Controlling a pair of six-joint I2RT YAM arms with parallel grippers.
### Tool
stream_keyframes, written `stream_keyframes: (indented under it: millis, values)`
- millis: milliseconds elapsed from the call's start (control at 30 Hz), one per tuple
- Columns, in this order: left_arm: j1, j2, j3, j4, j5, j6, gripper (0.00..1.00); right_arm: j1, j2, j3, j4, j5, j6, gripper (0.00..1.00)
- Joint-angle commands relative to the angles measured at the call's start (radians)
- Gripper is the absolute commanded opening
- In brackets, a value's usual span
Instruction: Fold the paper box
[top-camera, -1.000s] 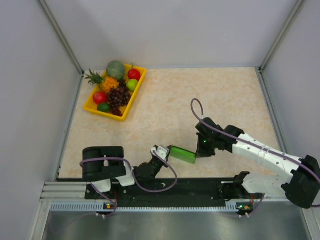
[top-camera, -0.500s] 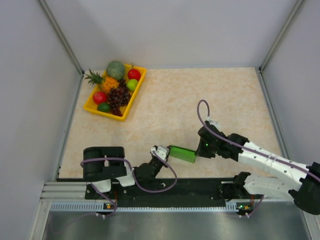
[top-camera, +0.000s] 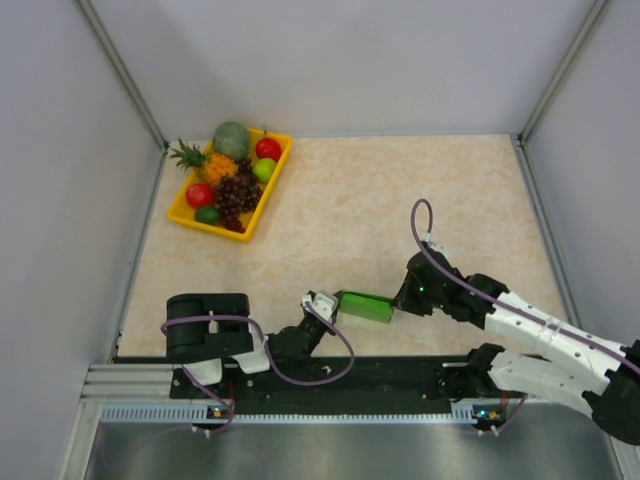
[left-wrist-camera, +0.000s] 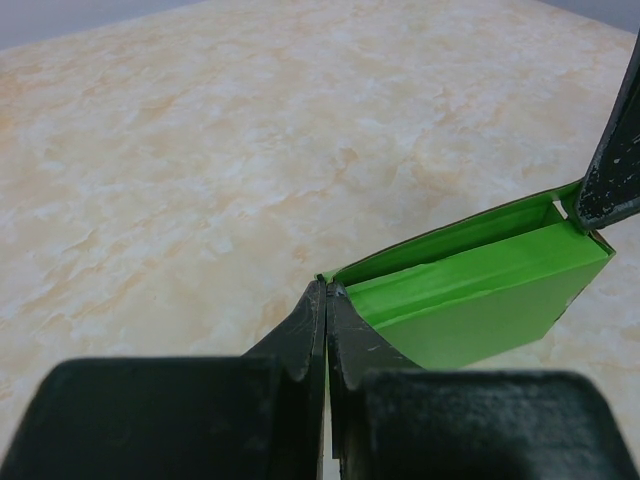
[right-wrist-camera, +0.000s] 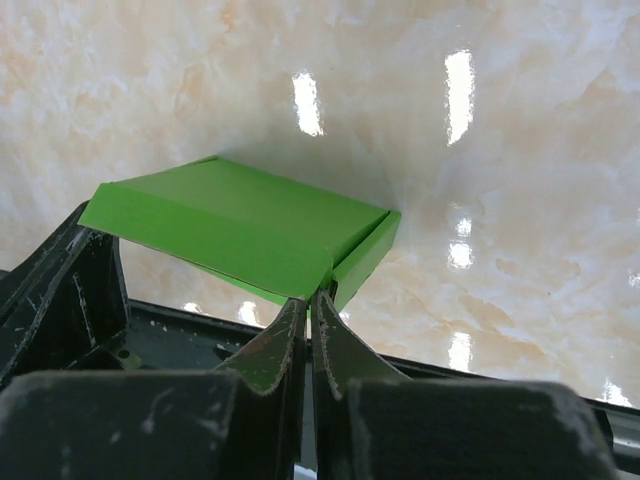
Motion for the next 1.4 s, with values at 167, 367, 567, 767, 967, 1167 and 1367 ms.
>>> stream_keyframes:
  millis: [167,367,567,767,967,1167,1367]
  values:
    - [-0.022,0.048,-0.036,0.131,0.050,-0.022,0.00,-0.005,-0.049,-0.078,0.007,-0.058,-0.036,0.00]
    - [-0.024,0.051,-0.036,0.131,0.044,-0.024,0.00,-0.026,-0.075,-0.031,-0.079,-0.073,-0.101,0.00]
    - [-0.024,0.051,-0.037,0.131,0.039,-0.024,0.00,-0.040,-0.068,-0.011,-0.116,-0.093,-0.153,0.00]
    - [-0.024,0.048,-0.040,0.131,0.036,-0.026,0.00,-0.077,-0.075,0.002,-0.148,-0.155,-0.211,0.00]
    - [-0.024,0.050,-0.034,0.125,0.042,-0.021,0.00,-0.089,-0.065,-0.023,-0.156,-0.167,-0.230,0.00]
    - [-0.024,0.042,-0.036,0.121,0.045,-0.019,0.00,-0.086,-0.042,-0.047,-0.115,-0.167,-0.249,0.00]
    - [-0.024,0.051,-0.034,0.130,0.036,-0.019,0.00,-0.091,-0.112,0.014,-0.145,-0.178,-0.265,0.02]
